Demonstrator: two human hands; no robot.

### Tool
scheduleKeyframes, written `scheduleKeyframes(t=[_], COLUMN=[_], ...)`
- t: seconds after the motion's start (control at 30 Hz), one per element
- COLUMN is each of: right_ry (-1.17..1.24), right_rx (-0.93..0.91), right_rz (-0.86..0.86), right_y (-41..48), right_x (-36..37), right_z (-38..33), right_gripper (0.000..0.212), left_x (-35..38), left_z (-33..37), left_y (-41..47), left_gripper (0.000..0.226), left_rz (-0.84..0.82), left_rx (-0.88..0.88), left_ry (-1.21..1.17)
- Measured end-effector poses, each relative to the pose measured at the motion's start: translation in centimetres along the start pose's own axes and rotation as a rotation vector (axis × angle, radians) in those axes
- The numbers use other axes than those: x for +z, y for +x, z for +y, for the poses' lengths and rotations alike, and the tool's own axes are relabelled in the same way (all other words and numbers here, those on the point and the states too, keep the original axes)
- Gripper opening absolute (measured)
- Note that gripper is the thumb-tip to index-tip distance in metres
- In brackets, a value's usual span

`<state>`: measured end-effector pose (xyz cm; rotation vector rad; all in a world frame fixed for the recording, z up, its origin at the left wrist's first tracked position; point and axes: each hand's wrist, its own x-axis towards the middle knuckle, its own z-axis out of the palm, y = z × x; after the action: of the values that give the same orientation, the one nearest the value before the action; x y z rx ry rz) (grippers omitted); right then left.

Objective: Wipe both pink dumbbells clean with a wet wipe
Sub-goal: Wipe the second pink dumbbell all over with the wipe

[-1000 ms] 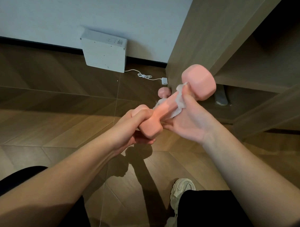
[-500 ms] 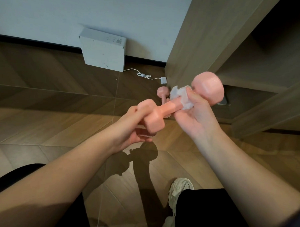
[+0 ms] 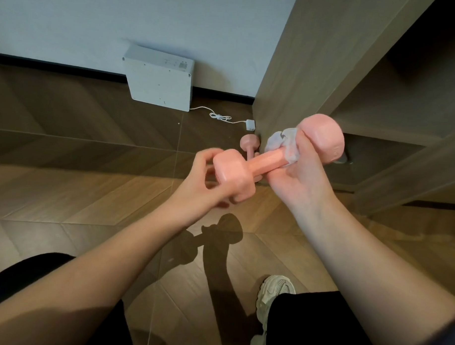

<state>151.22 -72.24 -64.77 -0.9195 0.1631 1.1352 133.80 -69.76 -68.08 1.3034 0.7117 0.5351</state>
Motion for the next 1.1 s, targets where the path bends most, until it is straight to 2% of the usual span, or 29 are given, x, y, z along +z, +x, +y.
scheduleKeyframes(t=[0.07, 0.13, 0.2, 0.23, 0.3, 0.33, 0.37, 0.4, 0.43, 0.53, 0.6, 0.67, 0.7, 0.77, 0.8, 0.83, 0.9, 0.97, 1.0, 1.03, 1.07, 1.1], right_ry=[-0.067, -0.082, -0.032, -0.010, -0.024, -0.037, -0.044, -0.046, -0.050, -0.045, -0.043, -0.083, -0.100, -0.114, -0.111, -0.098, -0.053, -0.025, -0.013, -0.018, -0.023, -0.018], right_rx=[-0.033, -0.039, -0.022, -0.011, 0.026, 0.044, 0.058, 0.058, 0.048, 0.002, -0.005, 0.011, 0.019, 0.038, 0.037, 0.035, 0.038, 0.016, 0.008, 0.004, 0.007, 0.020], right_rz=[0.034, 0.024, 0.009, 0.022, 0.072, 0.093, 0.109, 0.121, 0.136, 0.154, 0.149, 0.137, 0.136, 0.160, 0.186, 0.200, 0.192, 0.193, 0.191, 0.182, 0.167, 0.150], right_y=[0.0, -0.2, -0.1, 0.1, 0.5, 0.7, 0.7, 0.5, 0.3, -0.7, -1.0, -1.1, -1.1, -0.9, -0.8, -0.9, -1.2, -1.5, -1.6, -1.6, -1.7, -1.7], right_x=[0.1, 0.5, 0.7, 0.7, 0.4, 0.3, 0.2, 0.1, 0.1, 0.5, 0.6, 0.7, 0.7, 0.9, 0.9, 1.0, 1.1, 0.9, 0.9, 0.9, 1.0, 1.1], right_z=[0.1, 0.2, 0.0, -0.1, -0.1, -0.1, -0.2, -0.2, -0.4, -0.7, -0.8, -0.7, -0.8, -0.8, -0.9, -1.0, -0.9, -0.7, -0.6, -0.5, -0.5, -0.5], right_gripper=[0.036, 0.030, 0.033, 0.037, 0.039, 0.037, 0.035, 0.033, 0.032, 0.029, 0.029, 0.030, 0.029, 0.025, 0.024, 0.025, 0.028, 0.031, 0.032, 0.032, 0.032, 0.031], left_x=[0.0, -0.2, -0.1, -0.1, -0.4, -0.7, -1.1, -1.2, -1.2, -0.5, -0.1, 0.3, 0.2, -0.5, -0.7, -0.8, -0.6, -0.6, -0.4, -0.1, 0.4, 0.7], left_z=[0.5, 0.6, 0.5, 0.4, -0.3, -0.7, -1.1, -1.4, -1.4, -0.6, -0.6, -0.4, -0.4, -0.6, -0.7, -1.1, -0.4, 0.1, 0.0, 0.2, 0.3, 0.3], left_y=[-0.1, 0.0, 0.2, 0.3, 0.7, 1.0, 1.3, 1.5, 1.6, 1.3, 1.3, 1.1, 1.1, 1.1, 1.3, 1.6, 1.4, 1.0, 0.9, 0.7, 0.4, 0.2], left_gripper=[0.060, 0.063, 0.067, 0.069, 0.076, 0.081, 0.086, 0.089, 0.091, 0.085, 0.066, 0.051, 0.053, 0.072, 0.080, 0.084, 0.075, 0.069, 0.069, 0.064, 0.056, 0.051], left_rz=[-0.098, -0.143, -0.090, -0.059, 0.045, 0.071, 0.065, 0.034, -0.015, -0.176, -0.182, -0.090, -0.038, 0.078, 0.082, 0.069, 0.008, -0.163, -0.197, -0.197, -0.145, -0.064], left_rx=[-0.351, -0.431, -0.304, -0.176, 0.175, 0.321, 0.395, 0.379, 0.274, -0.291, -0.412, -0.257, -0.066, 0.330, 0.448, 0.461, 0.143, -0.319, -0.439, -0.454, -0.354, -0.149], left_ry=[-0.425, -0.524, -0.411, -0.258, 0.254, 0.431, 0.489, 0.464, 0.354, -0.362, -0.525, -0.364, -0.141, 0.374, 0.489, 0.485, 0.061, -0.438, -0.543, -0.542, -0.452, -0.273])
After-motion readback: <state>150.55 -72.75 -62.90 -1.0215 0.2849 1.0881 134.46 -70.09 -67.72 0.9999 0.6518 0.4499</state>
